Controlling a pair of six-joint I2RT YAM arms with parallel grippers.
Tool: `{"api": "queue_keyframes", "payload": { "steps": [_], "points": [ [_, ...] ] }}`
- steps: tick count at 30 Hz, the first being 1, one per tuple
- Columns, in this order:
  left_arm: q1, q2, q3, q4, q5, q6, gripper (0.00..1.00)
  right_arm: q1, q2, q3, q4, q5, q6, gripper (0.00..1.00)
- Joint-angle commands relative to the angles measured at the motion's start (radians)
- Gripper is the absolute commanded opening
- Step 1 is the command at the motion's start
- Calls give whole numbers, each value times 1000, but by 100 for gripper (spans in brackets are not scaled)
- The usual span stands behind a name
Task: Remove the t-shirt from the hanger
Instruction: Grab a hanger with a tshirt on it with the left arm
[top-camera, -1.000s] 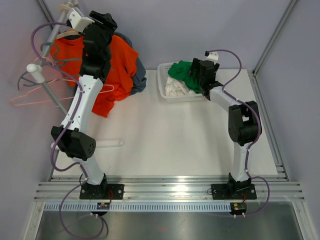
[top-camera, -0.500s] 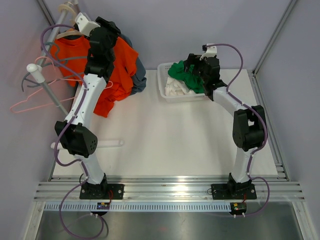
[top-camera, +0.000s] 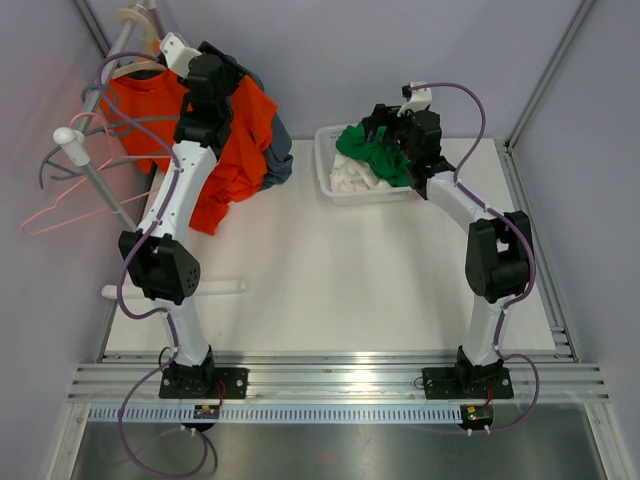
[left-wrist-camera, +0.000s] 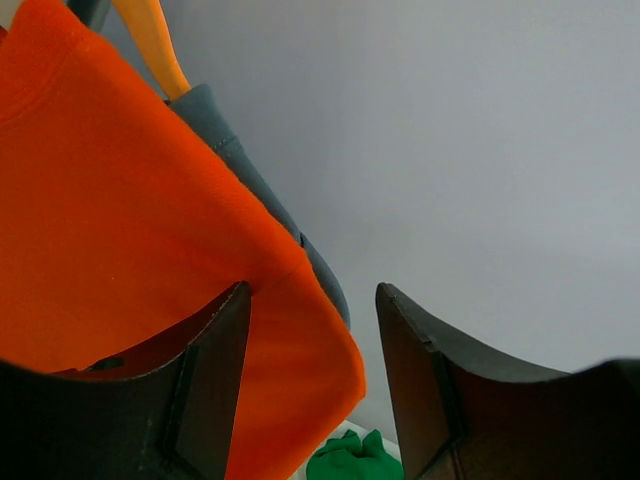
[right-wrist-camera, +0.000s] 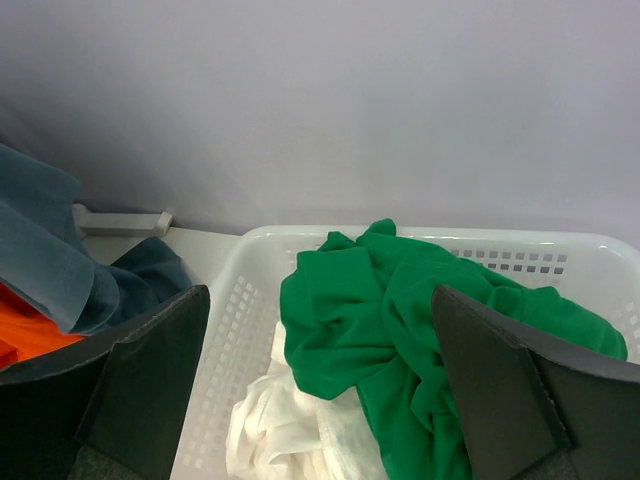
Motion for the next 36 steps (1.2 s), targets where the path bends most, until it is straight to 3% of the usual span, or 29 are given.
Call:
{"api": "queue_keyframes", "payload": {
  "steps": [1, 7, 10, 11, 15, 36],
  "points": [
    [14, 22, 66, -7, 31, -27, 55, 9, -57, 6, 42, -28, -18, 99],
    [46, 65, 102, -18, 92, -56, 51, 9, -61, -2, 47, -36, -19, 99],
    [65, 75, 114, -41, 124, -79, 31, 9, -66, -6, 53, -38, -19, 99],
    [68, 75, 112, -44, 129, -84, 19, 9, -64, -6, 53, -38, -19, 99],
    [74, 27, 21, 9, 111, -92, 0, 9, -61, -6, 55, -42, -15, 99],
    [72, -191, -66, 30, 103, -49, 0, 42, -41, 23, 43, -113, -58, 99]
  ]
}}
